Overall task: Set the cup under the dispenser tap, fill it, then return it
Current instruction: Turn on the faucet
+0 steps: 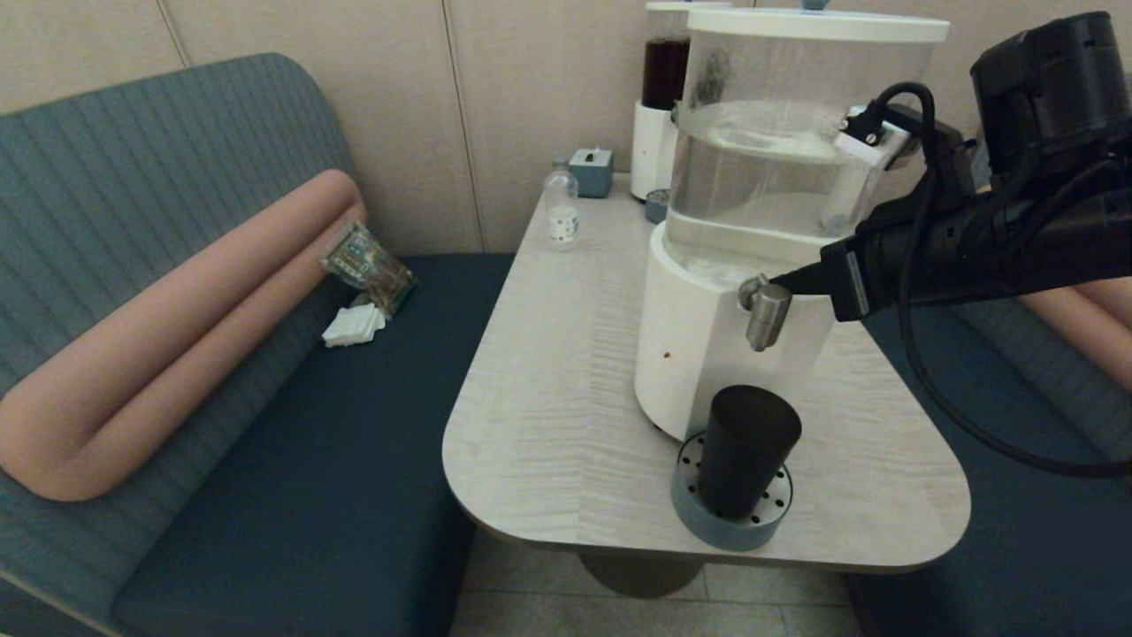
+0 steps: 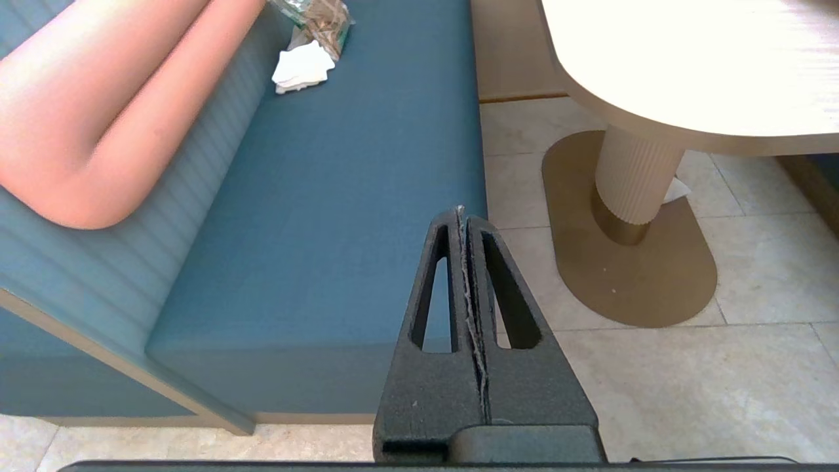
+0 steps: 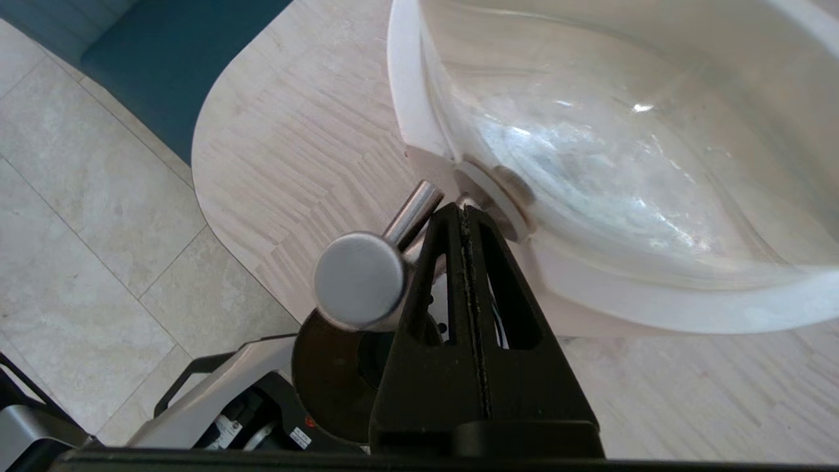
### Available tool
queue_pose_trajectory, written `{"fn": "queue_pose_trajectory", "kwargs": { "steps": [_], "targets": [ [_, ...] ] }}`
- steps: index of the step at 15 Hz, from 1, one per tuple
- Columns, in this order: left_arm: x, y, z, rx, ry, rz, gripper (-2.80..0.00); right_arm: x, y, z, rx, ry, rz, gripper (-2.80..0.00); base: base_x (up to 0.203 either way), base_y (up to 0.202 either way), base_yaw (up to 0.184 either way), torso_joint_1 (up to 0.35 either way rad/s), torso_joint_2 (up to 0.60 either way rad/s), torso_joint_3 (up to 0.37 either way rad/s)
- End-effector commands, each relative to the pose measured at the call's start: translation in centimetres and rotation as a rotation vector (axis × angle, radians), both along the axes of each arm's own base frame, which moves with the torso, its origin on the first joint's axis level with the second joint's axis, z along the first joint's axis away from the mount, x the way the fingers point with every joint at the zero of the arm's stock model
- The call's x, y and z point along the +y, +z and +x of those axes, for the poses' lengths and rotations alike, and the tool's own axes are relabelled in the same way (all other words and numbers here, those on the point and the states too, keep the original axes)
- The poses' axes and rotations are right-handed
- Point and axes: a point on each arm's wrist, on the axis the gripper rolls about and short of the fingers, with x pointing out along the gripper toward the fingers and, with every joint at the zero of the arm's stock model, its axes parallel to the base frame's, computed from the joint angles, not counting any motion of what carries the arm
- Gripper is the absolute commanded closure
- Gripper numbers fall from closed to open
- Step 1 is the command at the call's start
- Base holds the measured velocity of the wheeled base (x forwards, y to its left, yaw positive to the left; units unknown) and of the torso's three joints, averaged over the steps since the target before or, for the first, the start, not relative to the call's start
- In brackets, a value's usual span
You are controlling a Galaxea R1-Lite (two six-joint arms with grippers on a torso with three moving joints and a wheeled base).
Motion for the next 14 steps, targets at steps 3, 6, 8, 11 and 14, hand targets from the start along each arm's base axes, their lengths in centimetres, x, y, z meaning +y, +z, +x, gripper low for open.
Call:
{"fn": "queue_pose_trajectory", "kwargs": {
  "steps": [3, 6, 8, 11, 14],
  "targets": [
    [0.0, 0.0, 0.0, 0.002, 0.0, 0.0, 0.0, 0.8, -0.2, 0.5, 0.007, 0.026, -0.001, 0.0, 0.0, 0.0, 0.0, 0.0, 0.0, 0.0],
    [0.0, 0.0, 0.0, 0.002, 0.0, 0.0, 0.0, 1.2, -0.1, 0.9, 0.003, 0.037, -0.001, 0.0, 0.0, 0.0, 0.0, 0.0, 0.0, 0.0],
    [0.0, 0.0, 0.0, 0.002, 0.0, 0.0, 0.0, 1.6, -0.1, 0.9, -0.001, 0.046, 0.001, 0.0, 0.0, 0.0, 0.0, 0.0, 0.0, 0.0],
    [0.0, 0.0, 0.0, 0.002, 0.0, 0.0, 0.0, 1.8, -0.2, 1.1, -0.005, 0.067, -0.007, 0.0, 0.0, 0.0, 0.0, 0.0, 0.0, 0.0],
    [0.0, 0.0, 0.0, 0.002, 0.0, 0.0, 0.0, 2.0, -0.4, 1.2, 0.002, 0.086, -0.001, 0.0, 0.0, 0.0, 0.0, 0.0, 0.0, 0.0]
  ]
}}
